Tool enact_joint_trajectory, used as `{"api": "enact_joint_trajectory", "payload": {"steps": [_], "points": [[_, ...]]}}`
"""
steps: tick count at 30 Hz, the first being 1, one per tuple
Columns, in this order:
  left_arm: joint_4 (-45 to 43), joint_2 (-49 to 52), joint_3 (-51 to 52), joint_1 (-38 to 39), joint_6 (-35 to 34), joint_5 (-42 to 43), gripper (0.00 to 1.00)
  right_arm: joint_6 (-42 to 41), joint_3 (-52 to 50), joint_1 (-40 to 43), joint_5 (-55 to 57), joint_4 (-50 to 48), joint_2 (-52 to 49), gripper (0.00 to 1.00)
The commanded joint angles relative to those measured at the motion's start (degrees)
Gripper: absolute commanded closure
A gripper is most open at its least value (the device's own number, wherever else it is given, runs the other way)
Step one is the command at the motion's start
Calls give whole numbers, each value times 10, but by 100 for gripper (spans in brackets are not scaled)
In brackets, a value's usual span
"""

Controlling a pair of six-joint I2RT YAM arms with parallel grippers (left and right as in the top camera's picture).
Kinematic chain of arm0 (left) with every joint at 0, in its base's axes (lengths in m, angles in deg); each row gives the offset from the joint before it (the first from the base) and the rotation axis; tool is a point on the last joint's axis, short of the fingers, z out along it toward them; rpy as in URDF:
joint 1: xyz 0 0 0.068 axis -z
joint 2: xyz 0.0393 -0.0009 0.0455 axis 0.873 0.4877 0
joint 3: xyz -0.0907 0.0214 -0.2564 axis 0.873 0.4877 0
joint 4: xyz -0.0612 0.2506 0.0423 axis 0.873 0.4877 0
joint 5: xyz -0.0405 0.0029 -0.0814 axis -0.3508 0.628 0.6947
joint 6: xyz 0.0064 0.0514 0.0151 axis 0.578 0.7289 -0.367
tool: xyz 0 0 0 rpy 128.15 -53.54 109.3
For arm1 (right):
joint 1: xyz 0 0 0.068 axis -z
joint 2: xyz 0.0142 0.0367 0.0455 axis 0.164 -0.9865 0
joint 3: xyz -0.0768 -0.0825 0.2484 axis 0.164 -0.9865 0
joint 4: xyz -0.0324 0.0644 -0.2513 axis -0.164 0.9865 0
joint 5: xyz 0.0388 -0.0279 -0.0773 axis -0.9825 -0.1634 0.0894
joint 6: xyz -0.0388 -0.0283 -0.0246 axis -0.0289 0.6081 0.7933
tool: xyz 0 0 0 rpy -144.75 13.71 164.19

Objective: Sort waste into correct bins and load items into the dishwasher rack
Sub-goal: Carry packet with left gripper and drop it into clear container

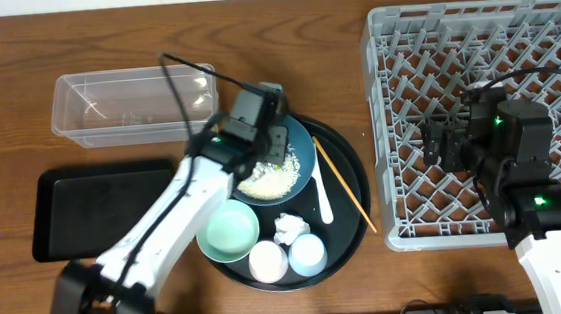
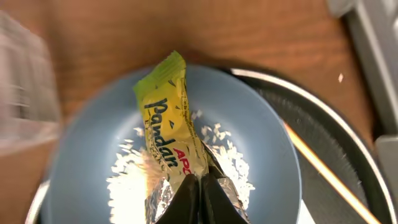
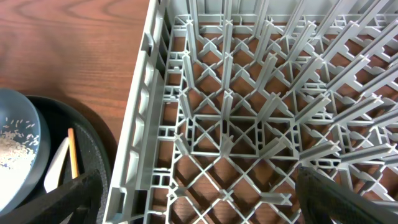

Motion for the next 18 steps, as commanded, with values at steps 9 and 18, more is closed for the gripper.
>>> {"api": "enact_joint_trajectory", "payload": {"steps": [9,18], "points": [[-57,-70,-13,-165,0,-14,94,-2,12,-5,-2,0,0,4],[-185,-39,-13,-266,-21,-14,94,-2,12,-5,-2,0,0,4]]}}
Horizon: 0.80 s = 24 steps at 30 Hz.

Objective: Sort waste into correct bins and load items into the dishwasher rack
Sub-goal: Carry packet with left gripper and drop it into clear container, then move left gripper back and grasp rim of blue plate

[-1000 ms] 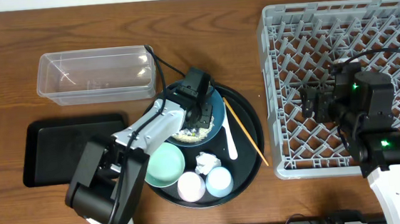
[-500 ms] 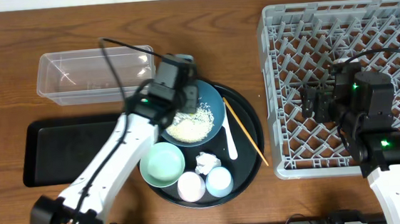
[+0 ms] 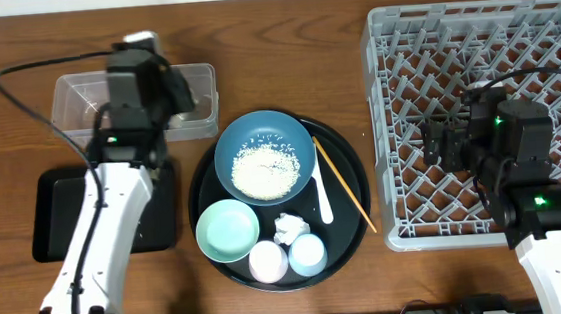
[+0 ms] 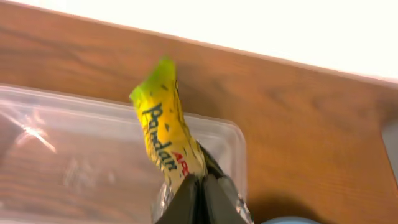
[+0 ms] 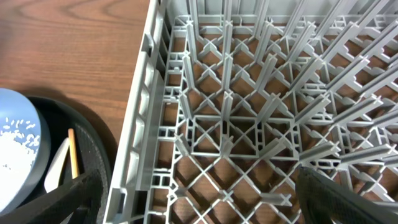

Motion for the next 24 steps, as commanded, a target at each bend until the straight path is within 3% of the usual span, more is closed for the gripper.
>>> {"api": "enact_joint_trajectory", "payload": {"steps": [1,7,12,13,14,17,19,21,23,24], "points": [[-37,26,-12,-25,-10,-7,94,-2,11,-5,-2,0,0,4],[-119,87,-12,-41,-16,-35,94,-2,11,-5,-3,0,0,4],[-117,112,-12,-41,-16,-34,93,-2,11,-5,-3,5,0,5],[-118,112,-12,-41,-16,-35,88,-2,11,-5,-2,8,0,4],[-118,109,-12,-41,-16,-34,78,-2,11,-5,-3,10,0,5],[-115,98,-12,-41,-9,-34,66,-2,11,-5,-2,15,0,4],[-104,86,-12,-41,-4,-34,45,-2,11,-5,-2,15,0,4],[-81,74,-12,-41,-4,-34,37,-2,11,-5,-3,15,0,2],[-43,59,-12,-37,-5,-29,17,-2,11,-5,-7,15,0,1],[-17,50,-12,-30,-4,-28,13,-2,11,-5,-7,15,0,1]]}}
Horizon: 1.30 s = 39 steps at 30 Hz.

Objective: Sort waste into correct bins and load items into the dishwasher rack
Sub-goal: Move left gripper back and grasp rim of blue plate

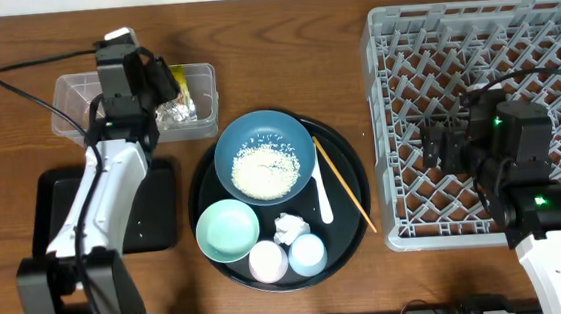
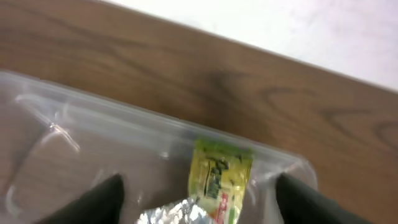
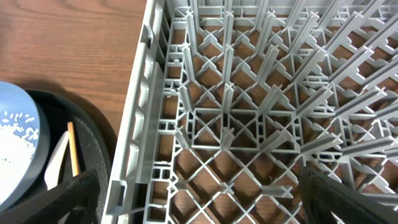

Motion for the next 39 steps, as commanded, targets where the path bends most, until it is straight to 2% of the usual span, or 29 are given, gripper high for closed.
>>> {"api": "enact_joint_trajectory", "payload": {"steps": [1,3,11,21,26,35,39], "points": [[50,-41,-11,16,3,-1,10,-2,10,-5,-6,0,0,1],[89,-57,-11,40,24,-1,1,-2,10,-5,-6,-2,0,1],[199,-73,-58,206,37,-5,2,-2,10,-5,-6,-10,0,1],[215,20,-72,357,39,-3,2,-32,10,-5,-8,-10,0,1],[226,74,-72,391,45,-3,2,-32,10,-5,-8,-1,0,1],[236,76,-61,396,45,-3,0,-32,10,-5,-7,22,0,1],[236,79,-39,403,31,-2,5,-32,10,-5,-7,22,0,1]]}}
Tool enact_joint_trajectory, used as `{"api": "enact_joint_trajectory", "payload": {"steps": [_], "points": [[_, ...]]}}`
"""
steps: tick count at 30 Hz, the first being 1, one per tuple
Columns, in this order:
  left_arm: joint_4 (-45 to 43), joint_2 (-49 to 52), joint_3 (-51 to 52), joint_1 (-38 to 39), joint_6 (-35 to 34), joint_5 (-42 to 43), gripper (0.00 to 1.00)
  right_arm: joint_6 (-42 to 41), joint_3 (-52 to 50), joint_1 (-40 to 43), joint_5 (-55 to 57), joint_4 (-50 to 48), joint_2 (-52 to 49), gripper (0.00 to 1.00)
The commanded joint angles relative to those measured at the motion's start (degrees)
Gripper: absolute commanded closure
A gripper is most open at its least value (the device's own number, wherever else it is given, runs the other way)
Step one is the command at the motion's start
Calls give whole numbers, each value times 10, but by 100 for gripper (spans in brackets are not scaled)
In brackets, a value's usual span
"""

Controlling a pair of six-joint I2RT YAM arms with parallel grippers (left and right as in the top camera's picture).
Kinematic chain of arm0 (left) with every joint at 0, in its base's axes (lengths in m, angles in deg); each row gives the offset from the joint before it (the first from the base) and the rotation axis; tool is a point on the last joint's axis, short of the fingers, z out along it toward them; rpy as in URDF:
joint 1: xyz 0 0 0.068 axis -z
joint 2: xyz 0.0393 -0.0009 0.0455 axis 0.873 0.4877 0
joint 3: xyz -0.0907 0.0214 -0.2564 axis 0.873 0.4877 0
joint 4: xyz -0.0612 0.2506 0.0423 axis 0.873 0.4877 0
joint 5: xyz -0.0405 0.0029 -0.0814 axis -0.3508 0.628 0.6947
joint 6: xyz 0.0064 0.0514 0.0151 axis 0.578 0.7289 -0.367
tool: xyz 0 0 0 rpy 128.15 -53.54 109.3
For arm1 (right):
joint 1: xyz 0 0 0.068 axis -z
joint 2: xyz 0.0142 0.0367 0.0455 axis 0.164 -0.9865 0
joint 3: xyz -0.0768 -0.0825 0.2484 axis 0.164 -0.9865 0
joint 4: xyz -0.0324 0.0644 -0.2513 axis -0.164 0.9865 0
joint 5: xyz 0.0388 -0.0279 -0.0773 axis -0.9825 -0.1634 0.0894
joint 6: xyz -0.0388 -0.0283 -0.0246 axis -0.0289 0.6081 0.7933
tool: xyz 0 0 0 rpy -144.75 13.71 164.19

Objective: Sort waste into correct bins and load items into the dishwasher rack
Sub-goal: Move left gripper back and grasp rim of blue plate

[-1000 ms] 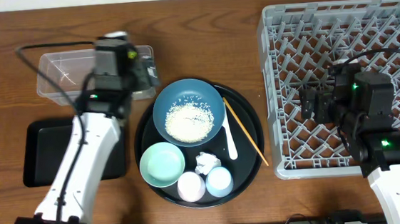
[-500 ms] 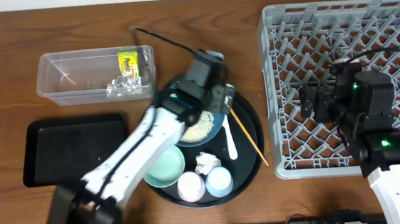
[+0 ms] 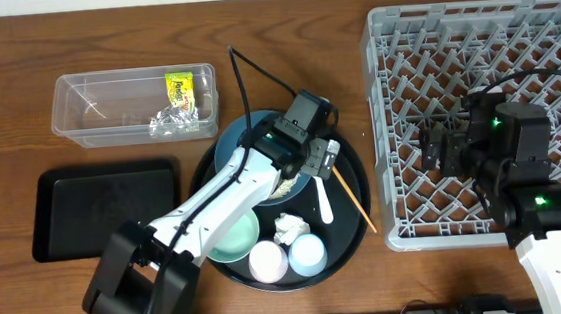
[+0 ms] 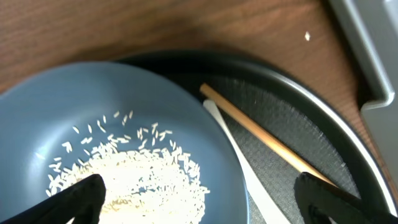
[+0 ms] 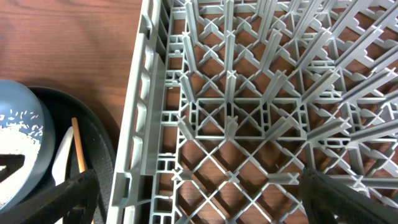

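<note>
My left gripper point(image 3: 313, 159) hangs open and empty over the right edge of the blue plate point(image 3: 237, 140), which holds loose rice point(image 4: 124, 180). Just right of that plate lie a white spoon point(image 4: 239, 158) and a wooden chopstick point(image 4: 261, 134) on the round black tray point(image 3: 352, 237). A yellow snack wrapper point(image 3: 180, 88) rests in the clear bin point(image 3: 86, 107). Over the left part of the grey dishwasher rack point(image 3: 511, 28), my right gripper point(image 3: 438, 150) is open with nothing in it point(image 5: 202, 199).
The round tray also carries a green bowl point(image 3: 237, 236), crumpled paper point(image 3: 288, 227), a pale pink cup point(image 3: 267, 261) and a light blue cup point(image 3: 306, 253). A flat black rectangular tray point(image 3: 104, 206) lies at the left. The rack's wall point(image 5: 146, 93) stands beside the round tray.
My left gripper was open over the clear bin; now it is open above the blue plate and the spoon. The wrapper stays in the bin. The right arm has barely moved.
My left gripper was shut on the yellow wrapper above the blue plate. Then it held the wrapper over the clear bin. Then it was open and the wrapper lay in the bin. Now it is back over the round tray, empty.
</note>
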Motion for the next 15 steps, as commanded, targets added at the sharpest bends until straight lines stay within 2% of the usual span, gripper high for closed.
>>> {"api": "enact_joint_trajectory", "payload": {"steps": [1,3,6,15], "points": [[3,0,21,10,-10,-2,9,-7,10,-5,-4,1,0,1],[6,6,24,15,-19,-2,16,-8,10,-5,-4,1,0,1],[14,22,25,27,-24,3,20,-8,10,-5,-4,1,0,1],[25,63,26,50,-24,10,22,-15,10,-5,-5,2,0,1]]}}
